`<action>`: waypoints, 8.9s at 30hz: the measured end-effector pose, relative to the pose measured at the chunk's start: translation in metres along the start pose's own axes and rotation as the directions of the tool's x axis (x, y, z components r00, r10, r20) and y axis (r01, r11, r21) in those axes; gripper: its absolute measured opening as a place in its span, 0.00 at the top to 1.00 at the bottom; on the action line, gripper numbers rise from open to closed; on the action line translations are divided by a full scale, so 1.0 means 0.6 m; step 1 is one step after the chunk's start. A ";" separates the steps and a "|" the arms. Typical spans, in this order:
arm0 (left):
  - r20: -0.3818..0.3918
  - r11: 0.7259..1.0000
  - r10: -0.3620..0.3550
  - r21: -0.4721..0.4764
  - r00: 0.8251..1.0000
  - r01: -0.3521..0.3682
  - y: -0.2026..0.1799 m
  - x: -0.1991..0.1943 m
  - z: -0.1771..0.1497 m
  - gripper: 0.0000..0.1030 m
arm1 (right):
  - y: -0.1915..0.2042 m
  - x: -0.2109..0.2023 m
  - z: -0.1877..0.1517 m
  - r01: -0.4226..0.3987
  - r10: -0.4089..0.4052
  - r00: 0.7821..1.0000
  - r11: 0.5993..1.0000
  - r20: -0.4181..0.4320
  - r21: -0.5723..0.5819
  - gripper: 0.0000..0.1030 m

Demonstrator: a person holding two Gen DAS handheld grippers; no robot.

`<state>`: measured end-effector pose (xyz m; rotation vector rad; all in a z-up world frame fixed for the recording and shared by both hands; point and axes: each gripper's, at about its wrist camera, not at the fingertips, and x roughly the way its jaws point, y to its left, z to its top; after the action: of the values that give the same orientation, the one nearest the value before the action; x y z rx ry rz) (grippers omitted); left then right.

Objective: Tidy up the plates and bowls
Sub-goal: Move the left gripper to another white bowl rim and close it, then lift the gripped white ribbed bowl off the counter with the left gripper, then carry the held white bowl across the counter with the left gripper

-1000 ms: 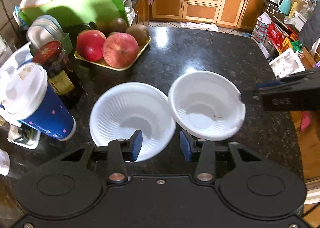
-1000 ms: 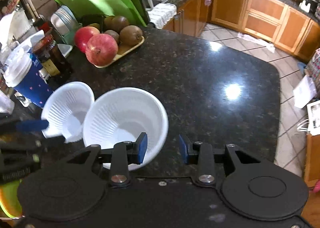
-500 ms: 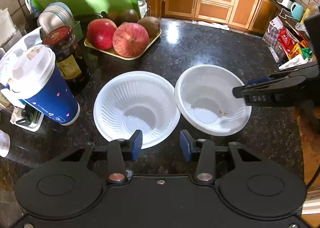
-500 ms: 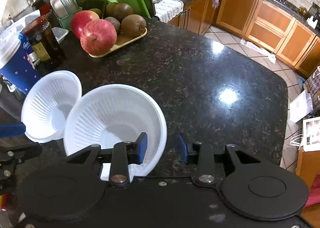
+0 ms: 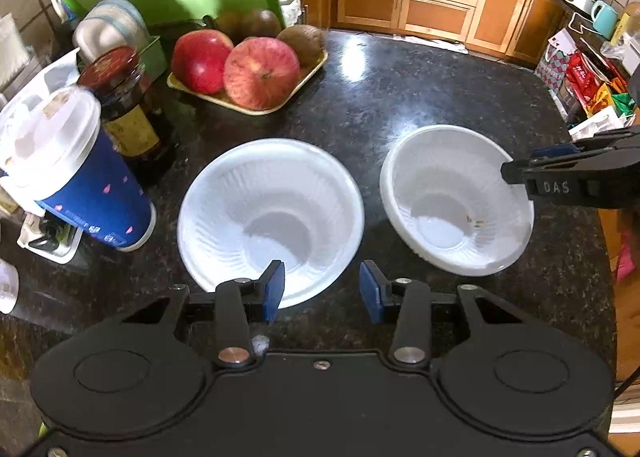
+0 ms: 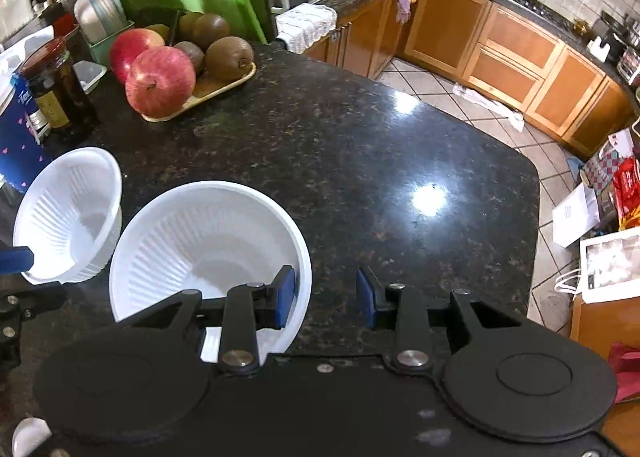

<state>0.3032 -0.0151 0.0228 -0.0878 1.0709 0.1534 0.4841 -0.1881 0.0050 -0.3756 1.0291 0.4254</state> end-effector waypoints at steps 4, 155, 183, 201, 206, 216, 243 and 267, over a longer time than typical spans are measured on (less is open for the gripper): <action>0.002 1.000 -0.026 0.014 1.000 0.026 -0.019 -0.001 0.016 0.50 | -0.010 -0.005 -0.004 -0.006 0.006 1.000 1.000 0.002 0.012 0.65; -0.104 0.900 -0.201 0.373 0.974 0.225 -0.016 -0.065 -0.178 0.57 | 0.189 -0.194 -0.301 -0.060 0.063 0.998 0.991 -0.019 0.120 0.71; -0.035 0.913 -0.251 0.324 0.967 0.249 0.018 -0.098 -0.156 0.52 | 0.175 -0.250 -0.280 -0.053 0.037 0.994 0.986 0.101 0.157 0.66; 0.159 0.988 -0.144 0.073 0.977 0.134 0.155 -0.113 -0.029 0.49 | 0.208 -0.245 -0.086 -0.193 0.155 0.969 0.959 0.190 0.205 0.55; 0.129 0.990 -0.137 0.057 0.982 0.130 0.161 -0.079 -0.013 0.50 | 0.216 -0.178 -0.049 -0.200 0.174 0.978 0.941 0.116 0.274 0.55; 0.064 0.990 -0.119 0.083 0.991 0.113 0.165 -0.014 0.009 0.51 | 0.222 -0.065 -0.003 -0.096 0.092 0.995 0.960 0.028 0.263 0.68; 0.046 0.988 -0.077 0.136 0.996 0.070 0.136 0.039 0.029 0.53 | 0.231 0.011 0.008 -0.093 0.102 0.995 0.961 -0.020 0.259 0.82; 0.092 0.989 -0.088 0.131 0.992 0.076 0.142 -0.042 0.023 0.67 | 0.243 -0.100 -0.008 -0.105 0.086 0.992 0.967 0.090 0.231 0.85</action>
<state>0.2891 0.0689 0.0521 -0.0094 0.9754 0.0147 0.3797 -0.0755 0.0410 -0.0956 1.0101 0.3963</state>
